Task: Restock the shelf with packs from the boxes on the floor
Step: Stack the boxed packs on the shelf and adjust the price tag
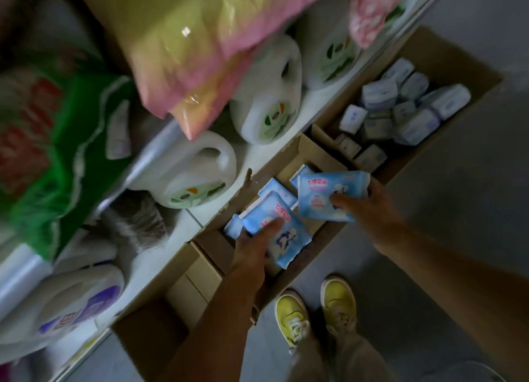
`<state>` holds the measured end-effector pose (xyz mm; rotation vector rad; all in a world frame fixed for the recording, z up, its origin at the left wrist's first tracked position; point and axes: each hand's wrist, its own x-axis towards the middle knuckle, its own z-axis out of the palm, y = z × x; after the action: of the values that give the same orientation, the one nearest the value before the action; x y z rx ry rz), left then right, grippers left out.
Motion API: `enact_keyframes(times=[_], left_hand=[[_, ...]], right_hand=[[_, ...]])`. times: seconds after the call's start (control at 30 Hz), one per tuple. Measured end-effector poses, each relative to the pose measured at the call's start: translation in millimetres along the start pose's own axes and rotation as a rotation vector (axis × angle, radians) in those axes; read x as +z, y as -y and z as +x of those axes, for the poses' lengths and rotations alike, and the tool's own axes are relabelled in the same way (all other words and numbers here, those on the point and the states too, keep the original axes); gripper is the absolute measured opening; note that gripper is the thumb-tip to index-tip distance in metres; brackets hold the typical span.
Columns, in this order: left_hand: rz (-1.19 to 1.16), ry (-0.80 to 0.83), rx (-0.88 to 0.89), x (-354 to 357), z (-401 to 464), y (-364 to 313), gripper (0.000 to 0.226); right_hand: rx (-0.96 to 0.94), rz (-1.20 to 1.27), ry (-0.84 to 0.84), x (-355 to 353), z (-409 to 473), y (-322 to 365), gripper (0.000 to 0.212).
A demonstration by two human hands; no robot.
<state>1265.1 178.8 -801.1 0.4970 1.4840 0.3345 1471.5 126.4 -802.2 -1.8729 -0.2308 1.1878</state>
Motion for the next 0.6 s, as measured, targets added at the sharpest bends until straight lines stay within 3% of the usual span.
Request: enact_keyframes(times=[0.27,0.4,0.6], left_hand=[[-0.254,0.049,0.093,21,-140,-66,0.057],[-0.344,0.087,0.151,28,-212,-86,0.054],[-0.42,0.118,0.256,19,-313,-118,0.045]], right_hand=[[-0.016,0.247,0.146,-43,-87,125,0.034],[-0.053,0.268,0.279,-63,-133,178,0.043],[-0.132,0.215,0.448,-83,-207,252,0.03]])
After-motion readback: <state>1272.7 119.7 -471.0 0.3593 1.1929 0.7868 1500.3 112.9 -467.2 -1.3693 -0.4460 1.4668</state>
